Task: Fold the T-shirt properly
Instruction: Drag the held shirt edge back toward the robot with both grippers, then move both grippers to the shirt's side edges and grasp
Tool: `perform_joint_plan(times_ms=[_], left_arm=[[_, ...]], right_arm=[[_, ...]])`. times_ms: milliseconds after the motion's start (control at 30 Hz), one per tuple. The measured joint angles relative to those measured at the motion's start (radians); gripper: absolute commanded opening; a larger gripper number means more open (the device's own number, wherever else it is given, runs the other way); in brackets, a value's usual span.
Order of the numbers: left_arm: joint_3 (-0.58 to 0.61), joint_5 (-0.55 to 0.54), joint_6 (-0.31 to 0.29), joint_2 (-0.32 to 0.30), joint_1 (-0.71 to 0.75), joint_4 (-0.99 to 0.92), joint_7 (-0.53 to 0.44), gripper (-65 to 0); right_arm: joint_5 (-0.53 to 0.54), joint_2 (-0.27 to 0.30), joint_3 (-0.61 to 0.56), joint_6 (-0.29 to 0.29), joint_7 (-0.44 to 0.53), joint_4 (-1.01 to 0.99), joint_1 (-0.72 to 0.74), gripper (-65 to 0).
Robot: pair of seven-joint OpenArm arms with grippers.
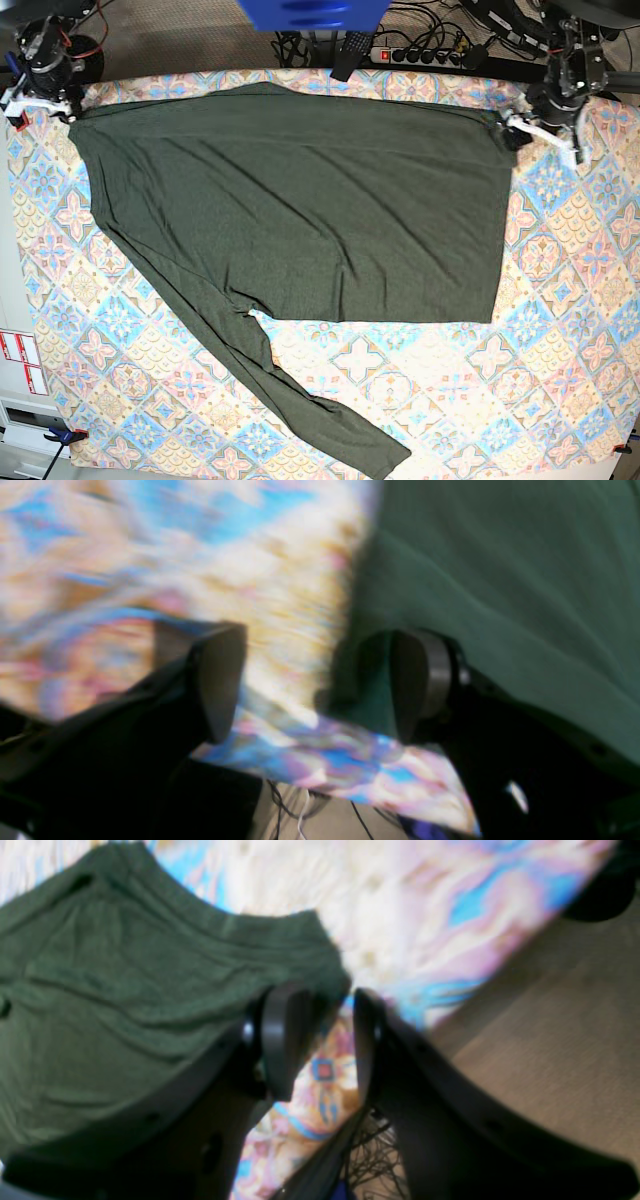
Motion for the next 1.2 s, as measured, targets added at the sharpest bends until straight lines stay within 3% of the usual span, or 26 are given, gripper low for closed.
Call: perform_joint_plan(times_ms=[300,500,600,733,900,1033,1200], left_arm=[[-0.049,0.002,-0.01,-0.001,-0.011,0.118,-0.003,-18.4],[-0.045,0.005,-0.007,0.0,-0.145,0.067,0.008,-18.2],[-0.038,0.004,-0.009,-0.001,-0.24,-0.005,0.02,-18.2],[-0.01,0.007,-0.006,0.006,-0.414,-0.17,0.122,-18.3],[0.043,0.013,-0.001,-0.003,-0.595,-0.34,0.109,-18.4],[0.154,0.013,-0.008,0.002,-0.695,-0.423,0.119,-18.6],[0.206,0.115,-0.004,0.024,-0.824,-0.558,0.064,-18.6]], right_arm=[[0.0,0.0,0.025,0.0,-0.003,0.0,0.004,-45.5],[-0.004,0.0,0.027,-0.006,-0.003,0.0,0.022,-45.5],[-0.006,-0.002,0.014,-0.007,-0.011,0.039,0.051,-45.4],[0.001,0.015,-0.087,0.003,-0.006,0.13,0.066,-45.4],[-0.001,0.026,-0.179,0.002,-0.008,0.191,0.068,-45.5],[0.002,0.025,-0.222,0.004,-0.01,0.208,0.111,-45.6],[-0.003,0.026,-0.224,-0.001,-0.007,0.212,0.109,-45.6]])
